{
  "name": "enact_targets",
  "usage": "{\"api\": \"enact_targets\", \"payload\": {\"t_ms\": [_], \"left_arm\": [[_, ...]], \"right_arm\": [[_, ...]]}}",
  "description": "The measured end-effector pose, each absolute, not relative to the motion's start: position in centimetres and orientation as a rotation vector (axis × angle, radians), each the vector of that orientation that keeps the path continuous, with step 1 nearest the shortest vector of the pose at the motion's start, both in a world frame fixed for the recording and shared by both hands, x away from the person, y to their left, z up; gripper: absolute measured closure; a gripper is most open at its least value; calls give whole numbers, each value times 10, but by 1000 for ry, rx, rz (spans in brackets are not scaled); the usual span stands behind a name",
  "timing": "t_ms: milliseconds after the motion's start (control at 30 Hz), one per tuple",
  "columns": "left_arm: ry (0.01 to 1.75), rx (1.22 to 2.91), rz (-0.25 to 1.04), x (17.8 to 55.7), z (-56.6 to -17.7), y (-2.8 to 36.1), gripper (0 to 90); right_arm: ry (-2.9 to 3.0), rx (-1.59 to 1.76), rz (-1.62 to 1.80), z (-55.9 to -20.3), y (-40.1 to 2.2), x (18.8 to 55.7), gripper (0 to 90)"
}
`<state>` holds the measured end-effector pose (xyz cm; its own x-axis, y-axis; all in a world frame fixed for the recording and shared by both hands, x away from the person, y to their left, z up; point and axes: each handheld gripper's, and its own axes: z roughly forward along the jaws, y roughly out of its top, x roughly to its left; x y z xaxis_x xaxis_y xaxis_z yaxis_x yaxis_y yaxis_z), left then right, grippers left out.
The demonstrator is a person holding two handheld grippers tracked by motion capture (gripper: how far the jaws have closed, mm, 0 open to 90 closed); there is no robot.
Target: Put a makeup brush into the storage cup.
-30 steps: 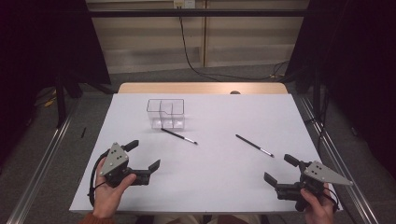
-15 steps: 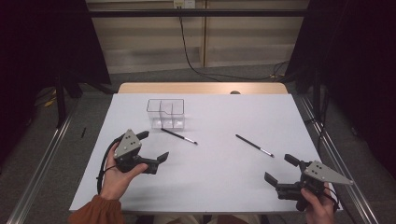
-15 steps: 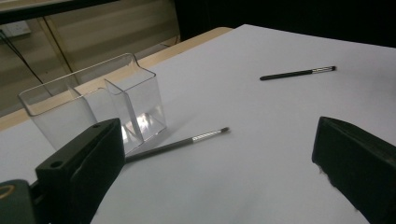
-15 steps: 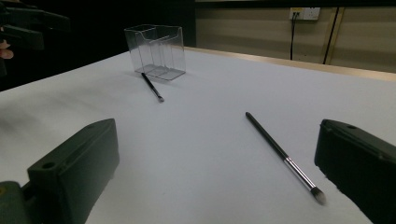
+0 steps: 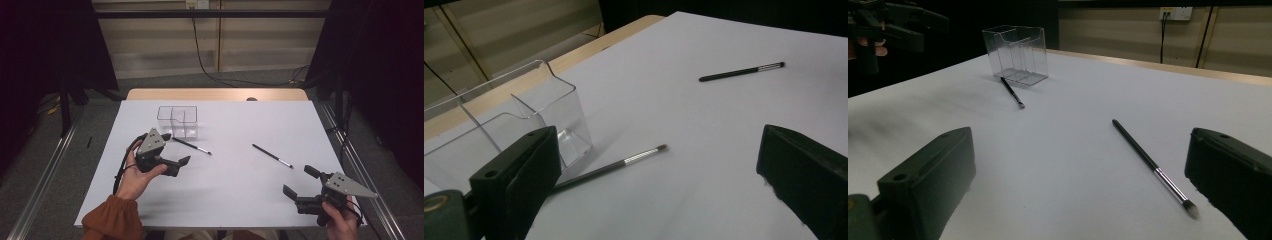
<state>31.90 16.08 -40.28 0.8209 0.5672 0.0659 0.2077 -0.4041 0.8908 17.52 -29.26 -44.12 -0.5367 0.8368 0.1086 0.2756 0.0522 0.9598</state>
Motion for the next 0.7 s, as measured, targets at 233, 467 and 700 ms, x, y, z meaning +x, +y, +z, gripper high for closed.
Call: {"api": "enact_targets", "payload": {"t_ms": [233,467,700], "left_arm": [[560,2030,424,331,-408,147,36],[531,2134,404,351,-413,140,40],[535,2184,390,366,-414,133,55]], "right_arm": [[1849,1111,1509,-441,-293,175,0],[1852,1115,1511,-442,-294,175,0],[1855,1121,1522,-442,-293,175,0]]}}
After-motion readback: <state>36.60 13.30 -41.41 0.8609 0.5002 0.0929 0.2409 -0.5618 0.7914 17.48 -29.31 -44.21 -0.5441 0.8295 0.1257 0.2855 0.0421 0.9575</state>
